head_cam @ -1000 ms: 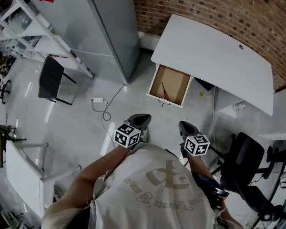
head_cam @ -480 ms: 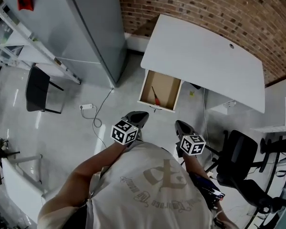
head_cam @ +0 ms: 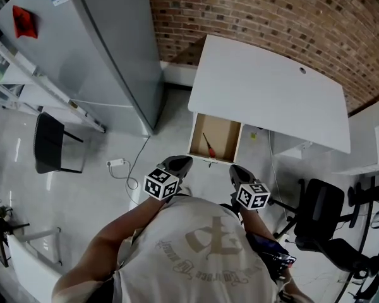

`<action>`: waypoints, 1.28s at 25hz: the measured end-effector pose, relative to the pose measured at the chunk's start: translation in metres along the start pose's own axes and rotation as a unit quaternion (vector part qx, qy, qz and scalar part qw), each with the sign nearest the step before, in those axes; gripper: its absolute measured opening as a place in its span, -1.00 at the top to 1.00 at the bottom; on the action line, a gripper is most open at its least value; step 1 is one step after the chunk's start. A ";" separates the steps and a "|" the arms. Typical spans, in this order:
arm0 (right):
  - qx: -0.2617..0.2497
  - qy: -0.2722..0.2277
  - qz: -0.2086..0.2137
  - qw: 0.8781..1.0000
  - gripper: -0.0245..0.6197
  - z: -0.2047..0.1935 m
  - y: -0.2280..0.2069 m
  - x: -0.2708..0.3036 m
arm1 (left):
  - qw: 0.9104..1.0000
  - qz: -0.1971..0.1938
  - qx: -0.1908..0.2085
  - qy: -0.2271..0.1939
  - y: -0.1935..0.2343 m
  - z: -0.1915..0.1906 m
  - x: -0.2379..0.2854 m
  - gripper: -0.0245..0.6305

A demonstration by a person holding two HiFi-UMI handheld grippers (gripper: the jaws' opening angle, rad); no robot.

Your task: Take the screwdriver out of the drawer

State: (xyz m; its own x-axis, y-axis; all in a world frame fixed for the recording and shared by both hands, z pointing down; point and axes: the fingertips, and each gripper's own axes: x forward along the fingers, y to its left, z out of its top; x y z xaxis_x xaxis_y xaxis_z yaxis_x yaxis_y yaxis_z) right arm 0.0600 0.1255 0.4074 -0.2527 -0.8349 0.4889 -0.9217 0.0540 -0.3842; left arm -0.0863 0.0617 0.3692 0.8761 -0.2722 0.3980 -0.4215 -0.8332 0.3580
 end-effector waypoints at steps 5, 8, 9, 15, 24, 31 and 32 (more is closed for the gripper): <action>-0.002 -0.011 -0.008 1.000 0.85 0.017 0.010 0.020 | 1.000 0.009 -0.005 -0.008 0.027 0.010 -0.014 0.86; -0.009 -0.007 -0.008 1.000 0.85 0.022 0.011 0.026 | 1.000 0.013 -0.013 -0.015 0.036 0.013 -0.014 0.86; -0.009 -0.004 -0.008 1.000 0.85 0.022 0.010 0.027 | 1.000 0.013 -0.016 -0.016 0.037 0.013 -0.014 0.86; -0.013 0.018 -0.001 1.000 0.85 0.012 0.002 0.037 | 0.999 0.021 -0.033 -0.014 0.044 0.006 -0.004 0.86; -0.035 0.037 0.038 0.998 0.85 0.026 -0.020 0.073 | 0.998 0.045 -0.041 0.000 0.056 0.012 0.023 0.86; -0.049 0.061 0.060 0.995 0.85 0.031 -0.047 0.103 | 0.997 0.069 -0.034 0.002 0.070 0.025 0.045 0.86; -0.051 0.064 0.064 0.995 0.85 0.033 -0.049 0.107 | 0.997 0.072 -0.034 0.002 0.073 0.027 0.047 0.86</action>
State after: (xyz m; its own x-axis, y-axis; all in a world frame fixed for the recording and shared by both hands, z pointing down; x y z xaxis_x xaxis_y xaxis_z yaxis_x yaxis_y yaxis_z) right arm 0.0878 0.0153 0.4534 -0.3987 -0.7411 0.5402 -0.9032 0.2151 -0.3715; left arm -0.0696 -0.0249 0.3911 0.8038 -0.3849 0.4536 -0.5586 -0.7506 0.3529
